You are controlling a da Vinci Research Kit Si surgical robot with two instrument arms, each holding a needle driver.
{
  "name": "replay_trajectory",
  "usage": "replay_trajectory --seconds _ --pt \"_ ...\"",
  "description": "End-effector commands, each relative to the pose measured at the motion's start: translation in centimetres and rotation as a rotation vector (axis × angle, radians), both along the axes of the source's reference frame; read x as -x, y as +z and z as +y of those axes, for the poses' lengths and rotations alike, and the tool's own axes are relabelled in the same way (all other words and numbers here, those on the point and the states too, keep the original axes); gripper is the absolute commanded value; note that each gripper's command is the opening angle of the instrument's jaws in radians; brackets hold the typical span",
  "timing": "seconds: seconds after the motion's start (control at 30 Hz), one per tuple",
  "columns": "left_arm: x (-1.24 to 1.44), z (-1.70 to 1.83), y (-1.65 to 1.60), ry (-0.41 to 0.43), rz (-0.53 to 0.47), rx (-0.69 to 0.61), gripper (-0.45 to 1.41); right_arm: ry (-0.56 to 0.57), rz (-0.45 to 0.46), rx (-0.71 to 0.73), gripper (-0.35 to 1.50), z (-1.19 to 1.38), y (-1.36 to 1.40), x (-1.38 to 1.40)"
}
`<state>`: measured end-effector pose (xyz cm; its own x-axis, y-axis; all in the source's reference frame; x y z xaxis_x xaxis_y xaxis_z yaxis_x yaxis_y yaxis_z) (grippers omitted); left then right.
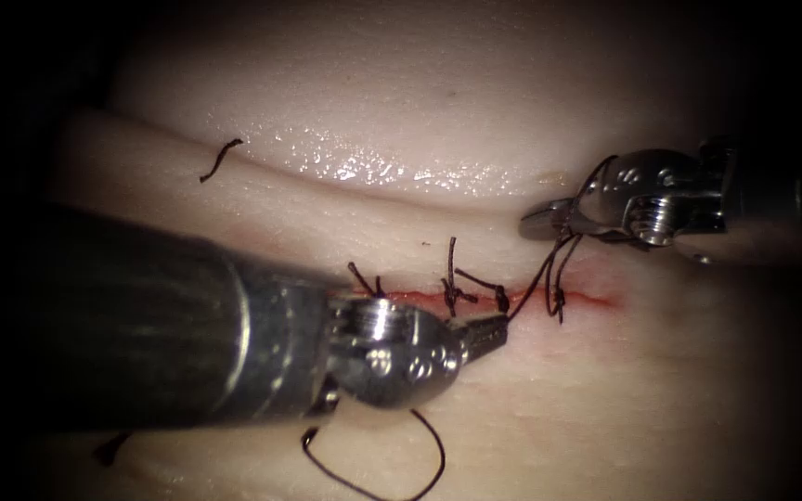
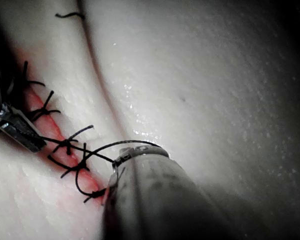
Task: Wound Closure
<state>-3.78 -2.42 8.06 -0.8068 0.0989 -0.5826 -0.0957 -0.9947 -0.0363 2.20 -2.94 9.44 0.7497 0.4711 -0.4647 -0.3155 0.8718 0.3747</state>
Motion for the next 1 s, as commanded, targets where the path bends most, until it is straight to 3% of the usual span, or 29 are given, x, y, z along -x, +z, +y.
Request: replay_trajectory --seconds 0.03,0.1,0.37,0.5,0.67,0.83,1.0 --pt "0.01 0.02 0.06 -0.001 0.006 -0.003 -0.45 0.031 0.044 0.041 -0.35 0.07 -0.15 -0.05" --pt "-0.10 0.21 0.07 -0.012 0.034 -0.005 -0.45 0.049 0.068 0.090 -0.35 0.08 -0.29 0.00" --pt "-0.35 0.86 0.22 -0.039 0.075 -0.028 -0.45 0.057 0.088 0.115 -0.35 -0.14 -0.34 0.11" --pt "-0.44 1.23 0.48 -0.070 0.105 -0.051 -0.45 0.075 0.098 0.129 -0.35 -0.20 -0.39 0.17" --pt "-0.45 1.41 0.97 -0.077 0.171 -0.102 -0.45 0.082 0.108 0.142 -0.35 -0.26 -0.43 0.17" --pt "-0.39 1.43 1.38 -0.064 0.188 -0.164 -0.45 0.094 0.117 0.156 -0.35 -0.33 -0.43 0.16" --pt "-0.34 1.68 1.73 -0.087 0.197 -0.194 -0.45 0.091 0.118 0.171 -0.35 -0.48 -0.39 0.17"
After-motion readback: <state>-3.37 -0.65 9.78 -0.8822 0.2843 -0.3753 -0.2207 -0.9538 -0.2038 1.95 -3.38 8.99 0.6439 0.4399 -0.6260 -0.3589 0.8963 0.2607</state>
